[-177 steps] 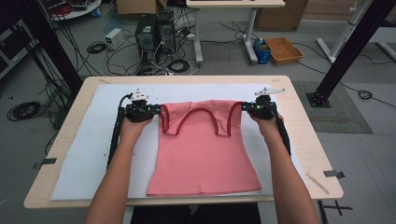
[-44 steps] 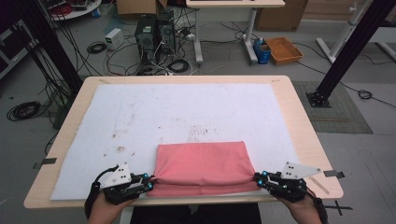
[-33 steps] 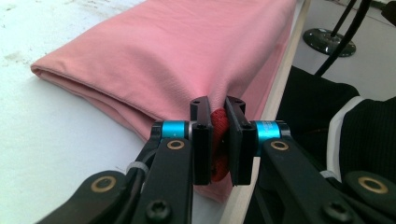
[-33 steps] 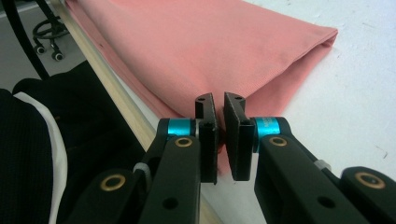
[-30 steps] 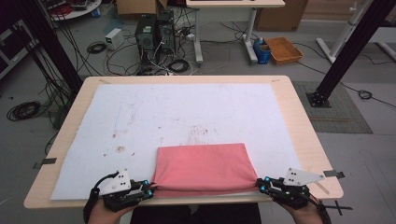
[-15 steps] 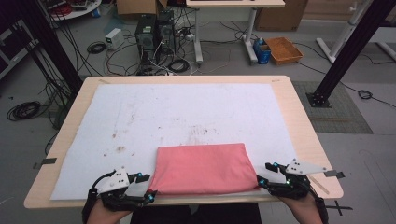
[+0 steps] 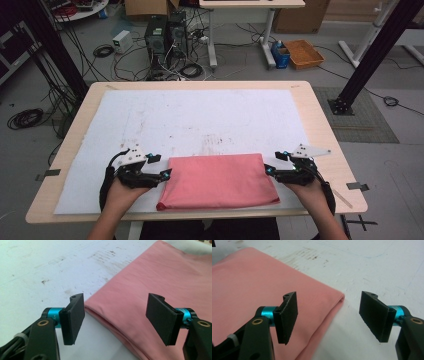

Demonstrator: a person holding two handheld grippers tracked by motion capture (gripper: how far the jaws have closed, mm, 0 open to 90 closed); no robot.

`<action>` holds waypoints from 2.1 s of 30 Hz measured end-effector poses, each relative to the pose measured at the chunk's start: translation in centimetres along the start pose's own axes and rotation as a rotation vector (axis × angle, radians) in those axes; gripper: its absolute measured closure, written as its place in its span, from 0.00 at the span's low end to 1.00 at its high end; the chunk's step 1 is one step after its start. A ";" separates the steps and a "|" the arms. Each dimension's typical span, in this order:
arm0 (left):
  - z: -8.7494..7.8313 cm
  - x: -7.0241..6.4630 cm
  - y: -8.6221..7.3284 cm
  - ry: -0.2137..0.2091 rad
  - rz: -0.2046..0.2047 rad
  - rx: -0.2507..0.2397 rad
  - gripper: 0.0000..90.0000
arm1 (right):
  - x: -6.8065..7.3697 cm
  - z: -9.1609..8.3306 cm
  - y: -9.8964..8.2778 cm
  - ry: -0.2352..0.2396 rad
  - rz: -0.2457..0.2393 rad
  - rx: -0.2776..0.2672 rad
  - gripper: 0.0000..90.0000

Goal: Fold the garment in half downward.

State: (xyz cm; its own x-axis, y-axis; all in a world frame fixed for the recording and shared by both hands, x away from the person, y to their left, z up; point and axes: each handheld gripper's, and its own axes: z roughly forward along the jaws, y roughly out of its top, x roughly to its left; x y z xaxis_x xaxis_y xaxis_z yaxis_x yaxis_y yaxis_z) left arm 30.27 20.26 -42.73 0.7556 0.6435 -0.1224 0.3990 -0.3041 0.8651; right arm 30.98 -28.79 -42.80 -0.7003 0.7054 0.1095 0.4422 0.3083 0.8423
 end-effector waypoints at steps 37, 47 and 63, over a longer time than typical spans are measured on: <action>4.2 1.4 0.1 0.075 0.009 0.115 0.93 | -1.9 4.8 1.5 -0.005 -0.075 0.131 0.96; 5.3 2.2 1.0 0.085 0.004 0.118 0.93 | -2.8 5.1 1.7 -0.028 -0.056 0.131 0.96; 8.1 3.9 3.8 0.139 0.048 0.154 0.93 | -4.9 6.3 3.6 -0.096 -0.049 0.161 0.96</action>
State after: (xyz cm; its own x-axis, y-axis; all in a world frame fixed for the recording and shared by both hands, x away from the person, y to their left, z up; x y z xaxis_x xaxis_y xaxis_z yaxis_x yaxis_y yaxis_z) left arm 38.94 15.94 -43.82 0.7012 0.7130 -0.0049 0.4466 -0.4339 0.7825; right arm 39.53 -27.11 -43.60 -0.6699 0.7423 0.0131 0.4982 0.4365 0.7492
